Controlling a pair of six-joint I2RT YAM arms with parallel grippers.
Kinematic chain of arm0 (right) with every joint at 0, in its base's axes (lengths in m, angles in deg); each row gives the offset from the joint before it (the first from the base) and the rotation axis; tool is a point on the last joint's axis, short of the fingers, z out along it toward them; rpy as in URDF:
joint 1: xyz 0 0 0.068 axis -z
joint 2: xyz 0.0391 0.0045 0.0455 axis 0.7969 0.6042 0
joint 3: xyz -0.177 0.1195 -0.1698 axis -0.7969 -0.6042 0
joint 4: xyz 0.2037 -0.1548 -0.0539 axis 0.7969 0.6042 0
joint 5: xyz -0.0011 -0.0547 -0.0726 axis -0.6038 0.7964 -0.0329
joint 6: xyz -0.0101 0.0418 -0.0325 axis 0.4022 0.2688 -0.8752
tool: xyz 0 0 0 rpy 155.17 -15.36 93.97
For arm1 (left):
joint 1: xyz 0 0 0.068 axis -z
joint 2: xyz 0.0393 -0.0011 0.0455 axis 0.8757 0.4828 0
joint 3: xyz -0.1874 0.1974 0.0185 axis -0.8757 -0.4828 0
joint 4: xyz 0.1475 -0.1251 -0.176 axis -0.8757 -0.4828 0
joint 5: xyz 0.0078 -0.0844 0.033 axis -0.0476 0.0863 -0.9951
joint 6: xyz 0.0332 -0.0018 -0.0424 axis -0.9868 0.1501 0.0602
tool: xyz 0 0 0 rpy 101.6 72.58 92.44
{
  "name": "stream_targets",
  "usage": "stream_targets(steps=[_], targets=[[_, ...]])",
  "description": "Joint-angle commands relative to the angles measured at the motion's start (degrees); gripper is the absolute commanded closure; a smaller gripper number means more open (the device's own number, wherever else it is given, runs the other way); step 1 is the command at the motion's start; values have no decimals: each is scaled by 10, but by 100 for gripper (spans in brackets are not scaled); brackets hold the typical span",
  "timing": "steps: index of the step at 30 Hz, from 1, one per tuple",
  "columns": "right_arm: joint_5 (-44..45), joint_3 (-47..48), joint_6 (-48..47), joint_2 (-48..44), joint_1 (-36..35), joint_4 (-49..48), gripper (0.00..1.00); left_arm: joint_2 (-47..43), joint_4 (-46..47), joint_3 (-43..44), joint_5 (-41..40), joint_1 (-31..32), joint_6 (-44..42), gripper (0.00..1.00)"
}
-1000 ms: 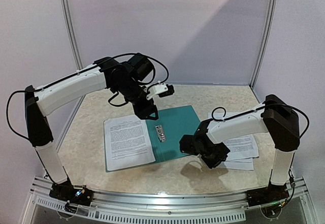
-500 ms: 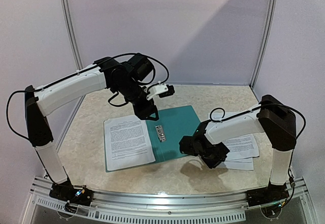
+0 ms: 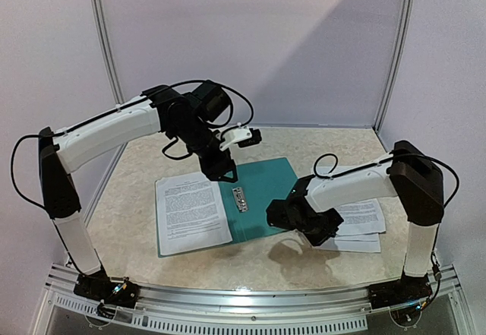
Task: Put the files into the folder
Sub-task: Pick up the file from the center of the board, then pass from the right arm to the left
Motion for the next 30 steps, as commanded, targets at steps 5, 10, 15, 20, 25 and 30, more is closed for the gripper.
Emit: stream_targets(steps=[5,10,15,20,25,30], targets=[[7,-18,18,-133,-1,-71,100,64,110,1,82,-5,142,23],[-19,-44,25,-164,-8,-106,100,178,194,52,182,-4,321,14],[-59,-84,42,-198,-15,-177,100,288,227,129,255,12,433,1],[-101,-130,41,-230,-15,-252,100,354,267,156,295,20,500,0],[-128,-135,32,-229,-16,-279,100,389,298,177,324,24,524,3],[-160,-130,10,-219,-16,-307,100,410,299,203,323,31,529,3]])
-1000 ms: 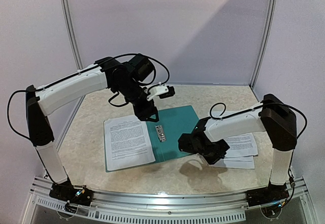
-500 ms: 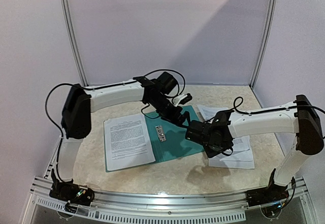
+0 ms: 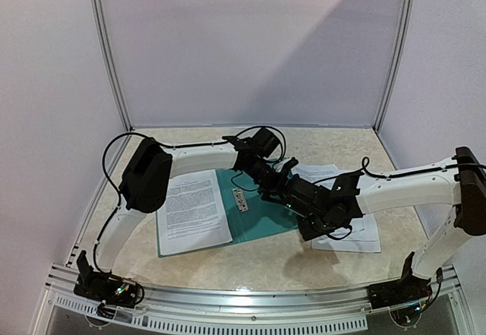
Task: Put the files into the folder
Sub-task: Pass from the right arm to the left
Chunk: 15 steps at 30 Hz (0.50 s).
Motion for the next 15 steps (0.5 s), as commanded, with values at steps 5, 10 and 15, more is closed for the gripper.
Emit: stream_targets(steps=[5,10,15], targets=[[-63,-6,-39,-14,-5,-90,100,42,18,35,7,13,23,6],[-88,-28,-54,-43,-7,-137,100,43,10,36,-2,13,15,17],[-98,-29,-57,-46,-7,-143,100,36,-4,46,-11,10,-6,49]])
